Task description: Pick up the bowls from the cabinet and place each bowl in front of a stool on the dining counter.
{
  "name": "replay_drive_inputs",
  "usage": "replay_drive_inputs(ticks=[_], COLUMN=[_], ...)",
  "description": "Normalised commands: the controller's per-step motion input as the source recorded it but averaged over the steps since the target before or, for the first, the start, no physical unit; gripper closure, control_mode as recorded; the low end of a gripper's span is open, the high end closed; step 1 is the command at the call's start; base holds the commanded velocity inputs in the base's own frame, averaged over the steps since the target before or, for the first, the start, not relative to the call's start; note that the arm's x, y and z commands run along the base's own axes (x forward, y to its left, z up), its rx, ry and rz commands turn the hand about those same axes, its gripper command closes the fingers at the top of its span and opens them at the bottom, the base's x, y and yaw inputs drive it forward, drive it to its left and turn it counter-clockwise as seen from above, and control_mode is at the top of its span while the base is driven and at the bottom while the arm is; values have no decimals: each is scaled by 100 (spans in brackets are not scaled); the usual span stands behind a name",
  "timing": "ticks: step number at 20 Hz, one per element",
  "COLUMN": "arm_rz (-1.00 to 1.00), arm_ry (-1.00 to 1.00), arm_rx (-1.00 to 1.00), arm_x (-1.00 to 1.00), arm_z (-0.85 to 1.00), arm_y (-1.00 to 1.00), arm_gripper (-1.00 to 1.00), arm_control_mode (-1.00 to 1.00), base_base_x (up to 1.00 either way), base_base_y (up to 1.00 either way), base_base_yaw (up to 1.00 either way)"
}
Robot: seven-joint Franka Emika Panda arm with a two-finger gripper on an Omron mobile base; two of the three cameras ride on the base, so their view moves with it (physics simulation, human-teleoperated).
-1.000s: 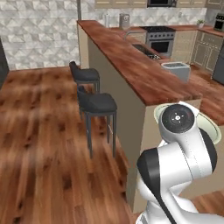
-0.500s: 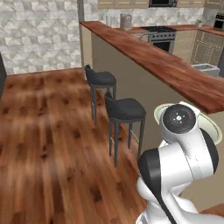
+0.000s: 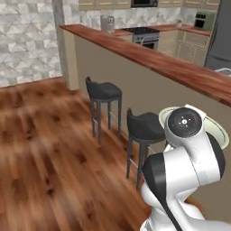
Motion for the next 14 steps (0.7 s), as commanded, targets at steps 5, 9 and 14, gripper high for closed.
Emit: replay_drive_inputs(ticks=[5,9,14], arm_rz=[0,0,0], arm_ry=[0,0,0], arm_rx=[0,0,0], arm_x=[0,0,0], arm_z=[0,0,0], arm_y=[0,0,0], arm_gripper=[100,100,100], arm_control_mode=[100,100,100], base_base_x=[82,54,33], base_base_y=[98,81,78], base_base_yaw=[-61,-74,-76])
